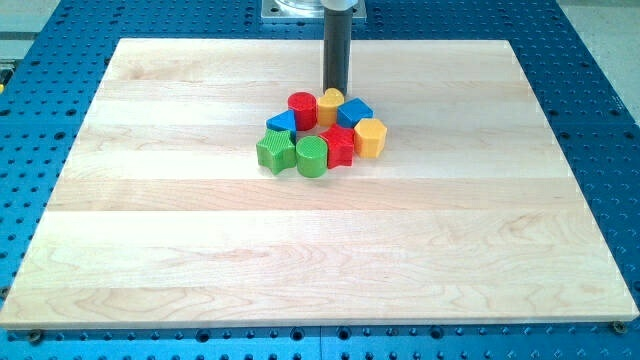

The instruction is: Adjust the group of blocks

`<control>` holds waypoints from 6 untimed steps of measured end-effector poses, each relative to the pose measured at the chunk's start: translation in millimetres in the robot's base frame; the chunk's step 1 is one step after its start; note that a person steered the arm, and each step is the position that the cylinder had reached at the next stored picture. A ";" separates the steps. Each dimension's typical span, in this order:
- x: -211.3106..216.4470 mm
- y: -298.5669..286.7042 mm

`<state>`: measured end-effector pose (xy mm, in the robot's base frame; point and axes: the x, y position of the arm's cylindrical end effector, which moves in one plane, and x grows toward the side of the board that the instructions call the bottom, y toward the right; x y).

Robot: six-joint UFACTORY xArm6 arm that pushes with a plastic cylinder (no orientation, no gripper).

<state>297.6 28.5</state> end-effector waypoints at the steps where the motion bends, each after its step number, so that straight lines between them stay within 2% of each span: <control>1: -24.3 25.8; 2: -28.4 57.4; 4: 1.4 65.6; 5: 30.9 84.5; 6: 81.6 90.1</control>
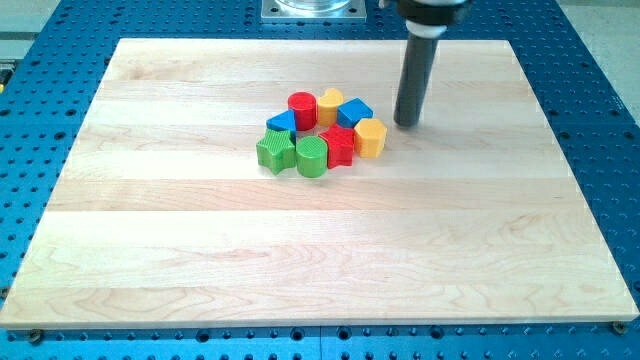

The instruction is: Adjust the group of blocks

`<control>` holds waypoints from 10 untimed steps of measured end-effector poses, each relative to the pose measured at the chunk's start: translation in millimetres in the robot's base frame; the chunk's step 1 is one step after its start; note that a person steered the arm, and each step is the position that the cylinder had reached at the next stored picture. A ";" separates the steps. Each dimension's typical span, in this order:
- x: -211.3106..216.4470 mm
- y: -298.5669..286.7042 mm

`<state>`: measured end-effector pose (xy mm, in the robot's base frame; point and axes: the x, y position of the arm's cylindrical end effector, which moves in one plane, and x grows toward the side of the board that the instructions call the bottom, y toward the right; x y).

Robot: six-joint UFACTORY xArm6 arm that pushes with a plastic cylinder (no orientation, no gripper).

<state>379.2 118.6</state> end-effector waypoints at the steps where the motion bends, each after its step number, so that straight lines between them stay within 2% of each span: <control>1: 25.8 -20.5; 3: 26.7 -77.9; 4: 35.0 -51.3; 5: 94.5 -117.8; 6: 95.1 -154.1; 7: 95.2 -158.2; 8: 110.4 -214.6; 9: 81.2 -168.7; 10: 80.8 -202.8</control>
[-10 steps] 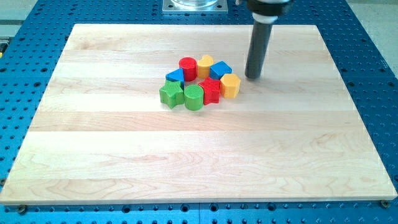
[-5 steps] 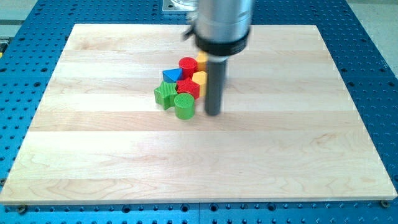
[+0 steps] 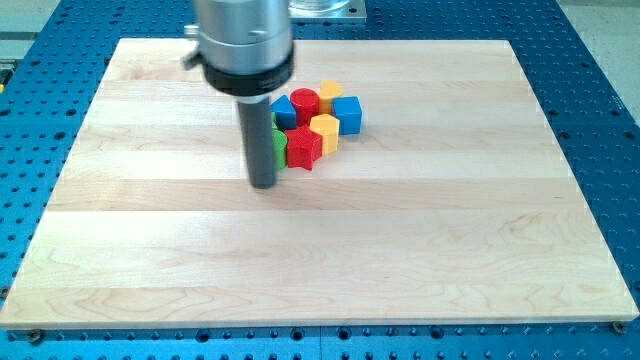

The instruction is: Adjust the group of blocks

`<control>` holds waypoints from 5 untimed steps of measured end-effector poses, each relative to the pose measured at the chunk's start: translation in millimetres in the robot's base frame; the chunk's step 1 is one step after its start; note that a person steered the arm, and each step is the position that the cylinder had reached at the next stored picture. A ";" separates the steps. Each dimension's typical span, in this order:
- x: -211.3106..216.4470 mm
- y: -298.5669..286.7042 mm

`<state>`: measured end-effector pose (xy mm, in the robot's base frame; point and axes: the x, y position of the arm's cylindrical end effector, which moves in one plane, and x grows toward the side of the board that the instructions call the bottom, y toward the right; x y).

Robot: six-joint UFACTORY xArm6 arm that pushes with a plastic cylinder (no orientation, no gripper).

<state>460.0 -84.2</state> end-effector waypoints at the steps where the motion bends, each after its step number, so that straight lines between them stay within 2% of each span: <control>1: -8.3 -8.1; 4: -5.6 17.6; 5: 8.9 54.0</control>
